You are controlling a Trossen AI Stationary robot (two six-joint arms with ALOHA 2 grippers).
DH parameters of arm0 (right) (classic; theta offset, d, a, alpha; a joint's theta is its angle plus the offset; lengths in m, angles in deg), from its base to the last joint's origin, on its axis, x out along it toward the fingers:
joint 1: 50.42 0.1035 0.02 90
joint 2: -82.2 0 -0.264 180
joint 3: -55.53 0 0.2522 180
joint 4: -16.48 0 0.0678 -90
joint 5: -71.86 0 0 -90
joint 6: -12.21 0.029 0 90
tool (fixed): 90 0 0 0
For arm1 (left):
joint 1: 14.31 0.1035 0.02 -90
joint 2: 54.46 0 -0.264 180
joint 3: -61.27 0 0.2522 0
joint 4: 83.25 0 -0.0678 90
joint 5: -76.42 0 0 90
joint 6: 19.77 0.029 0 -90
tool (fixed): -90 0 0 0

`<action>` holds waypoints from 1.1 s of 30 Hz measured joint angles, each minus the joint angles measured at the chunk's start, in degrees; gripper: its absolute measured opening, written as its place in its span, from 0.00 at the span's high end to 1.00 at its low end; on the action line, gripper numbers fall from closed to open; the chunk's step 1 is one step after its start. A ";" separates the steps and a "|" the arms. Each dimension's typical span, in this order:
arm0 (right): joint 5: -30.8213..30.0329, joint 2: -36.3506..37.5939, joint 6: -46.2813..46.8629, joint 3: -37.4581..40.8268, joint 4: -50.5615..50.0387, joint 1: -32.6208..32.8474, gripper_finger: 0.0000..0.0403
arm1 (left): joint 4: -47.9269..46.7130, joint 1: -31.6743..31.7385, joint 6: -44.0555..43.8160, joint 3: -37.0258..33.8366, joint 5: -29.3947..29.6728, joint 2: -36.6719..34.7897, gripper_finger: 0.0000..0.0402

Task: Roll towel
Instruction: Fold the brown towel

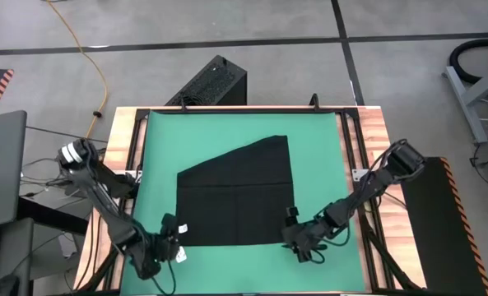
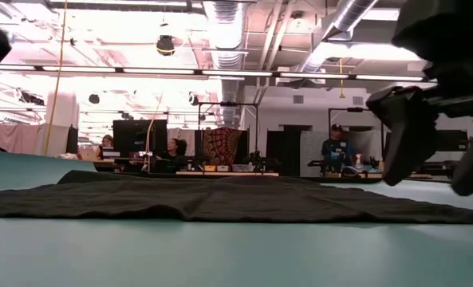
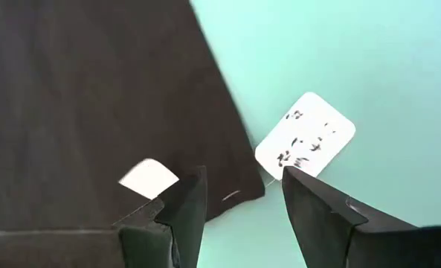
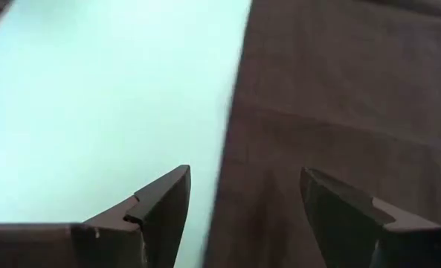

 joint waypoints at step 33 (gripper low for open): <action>-11.03 -0.48 14.12 -0.05 -8.18 7.65 0.31 | 2.78 -6.25 -14.28 -1.97 9.09 6.27 0.58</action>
